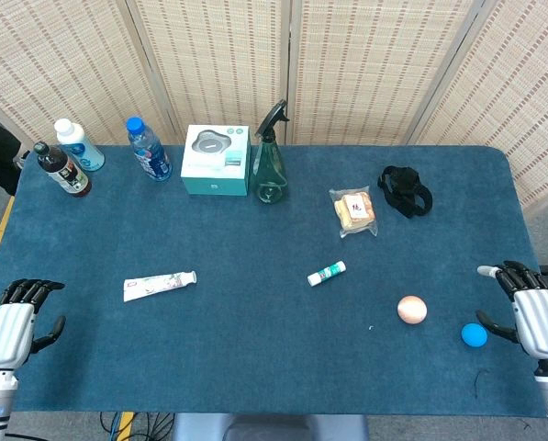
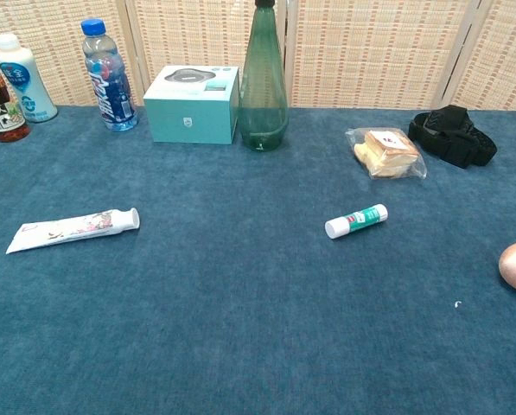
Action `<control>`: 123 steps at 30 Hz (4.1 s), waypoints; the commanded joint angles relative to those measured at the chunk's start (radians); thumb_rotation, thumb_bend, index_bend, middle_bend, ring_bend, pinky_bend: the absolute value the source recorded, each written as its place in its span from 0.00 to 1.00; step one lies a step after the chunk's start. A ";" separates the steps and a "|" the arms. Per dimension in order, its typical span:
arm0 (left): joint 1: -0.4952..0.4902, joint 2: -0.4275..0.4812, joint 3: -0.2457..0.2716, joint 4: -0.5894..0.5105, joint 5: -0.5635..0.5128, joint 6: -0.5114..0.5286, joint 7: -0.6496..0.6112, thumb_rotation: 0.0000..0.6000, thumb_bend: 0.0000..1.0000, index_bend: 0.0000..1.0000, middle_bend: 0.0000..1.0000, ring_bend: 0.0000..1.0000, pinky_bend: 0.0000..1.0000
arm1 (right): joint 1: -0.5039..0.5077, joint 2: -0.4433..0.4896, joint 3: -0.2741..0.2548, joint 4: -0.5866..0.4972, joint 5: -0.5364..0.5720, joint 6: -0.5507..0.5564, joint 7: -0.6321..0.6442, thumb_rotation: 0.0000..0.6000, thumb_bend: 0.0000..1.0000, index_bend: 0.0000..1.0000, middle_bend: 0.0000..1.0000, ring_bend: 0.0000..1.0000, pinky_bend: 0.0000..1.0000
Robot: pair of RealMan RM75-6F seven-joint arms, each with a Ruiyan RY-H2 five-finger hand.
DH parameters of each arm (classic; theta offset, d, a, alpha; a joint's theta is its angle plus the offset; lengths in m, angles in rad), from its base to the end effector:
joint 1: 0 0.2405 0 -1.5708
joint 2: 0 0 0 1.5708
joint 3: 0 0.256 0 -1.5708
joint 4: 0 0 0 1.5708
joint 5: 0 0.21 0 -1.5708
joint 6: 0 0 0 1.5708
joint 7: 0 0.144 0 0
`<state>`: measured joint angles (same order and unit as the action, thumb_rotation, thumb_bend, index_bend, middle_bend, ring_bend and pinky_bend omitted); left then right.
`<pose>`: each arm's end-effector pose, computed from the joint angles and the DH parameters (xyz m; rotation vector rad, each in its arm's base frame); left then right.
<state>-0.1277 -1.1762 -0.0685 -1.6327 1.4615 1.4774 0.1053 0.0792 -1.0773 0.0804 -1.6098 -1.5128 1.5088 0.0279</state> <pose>-0.2975 0.1970 0.1423 -1.3846 -0.8695 -0.9068 -0.3095 -0.1857 0.1795 1.3655 -0.8476 0.9359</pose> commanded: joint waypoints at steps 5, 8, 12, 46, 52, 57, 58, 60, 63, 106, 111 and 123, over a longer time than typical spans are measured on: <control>-0.031 0.001 -0.001 0.009 0.020 -0.038 -0.011 1.00 0.31 0.28 0.28 0.19 0.12 | -0.006 0.008 0.013 0.000 -0.007 0.032 0.004 1.00 0.13 0.32 0.34 0.20 0.28; -0.060 -0.002 -0.004 0.035 0.040 -0.071 -0.049 1.00 0.31 0.27 0.27 0.19 0.12 | -0.005 0.015 0.024 -0.003 -0.009 0.046 -0.004 1.00 0.13 0.32 0.34 0.20 0.28; -0.111 -0.018 -0.013 0.077 0.062 -0.124 -0.082 1.00 0.31 0.25 0.27 0.19 0.12 | -0.003 0.023 0.033 -0.009 -0.018 0.061 -0.015 1.00 0.13 0.32 0.34 0.20 0.28; -0.399 -0.407 -0.019 0.490 0.033 -0.408 -0.099 1.00 0.15 0.12 0.24 0.18 0.12 | -0.043 0.041 0.024 -0.041 -0.015 0.103 -0.021 1.00 0.13 0.30 0.34 0.20 0.28; -0.413 -0.438 -0.015 0.556 0.014 -0.434 -0.116 1.00 0.15 0.14 0.24 0.18 0.12 | -0.047 0.042 0.023 -0.041 -0.013 0.103 -0.018 1.00 0.13 0.30 0.34 0.20 0.28; -0.423 -0.459 -0.027 0.611 -0.007 -0.443 -0.136 1.00 0.15 0.18 0.26 0.19 0.12 | -0.049 0.042 0.023 -0.040 -0.010 0.101 -0.017 1.00 0.13 0.30 0.34 0.20 0.28; -0.425 -0.463 -0.029 0.622 -0.011 -0.445 -0.143 1.00 0.15 0.19 0.27 0.19 0.12 | -0.049 0.041 0.024 -0.040 -0.009 0.101 -0.017 1.00 0.13 0.30 0.34 0.20 0.28; -0.428 -0.465 -0.029 0.634 -0.014 -0.448 -0.153 1.00 0.15 0.21 0.28 0.19 0.12 | -0.050 0.040 0.024 -0.040 -0.008 0.100 -0.016 1.00 0.13 0.30 0.34 0.20 0.28; -0.429 -0.466 -0.028 0.648 -0.017 -0.445 -0.158 1.00 0.15 0.22 0.28 0.19 0.12 | -0.049 0.039 0.023 -0.040 -0.007 0.096 -0.018 1.00 0.13 0.30 0.34 0.20 0.28; -0.452 -0.471 0.000 0.697 -0.011 -0.453 -0.232 1.00 0.35 0.50 0.57 0.39 0.19 | -0.053 0.041 0.024 -0.037 0.003 0.080 -0.005 1.00 0.13 0.30 0.34 0.20 0.28; -0.463 -0.451 0.011 0.688 0.032 -0.425 -0.335 1.00 0.38 0.54 0.62 0.43 0.24 | -0.048 0.050 0.023 -0.045 -0.014 0.081 -0.009 1.00 0.13 0.30 0.34 0.20 0.28; -0.506 -0.266 0.039 0.422 0.155 -0.353 -0.581 1.00 0.38 0.56 0.65 0.47 0.27 | 0.076 0.091 0.045 -0.095 -0.186 0.023 -0.047 1.00 0.13 0.30 0.34 0.20 0.28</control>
<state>-0.6189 -1.4890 -0.0397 -1.1464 1.5852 1.1105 -0.4360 0.1285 -0.9913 0.1167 -1.6935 -1.6713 1.5491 -0.0073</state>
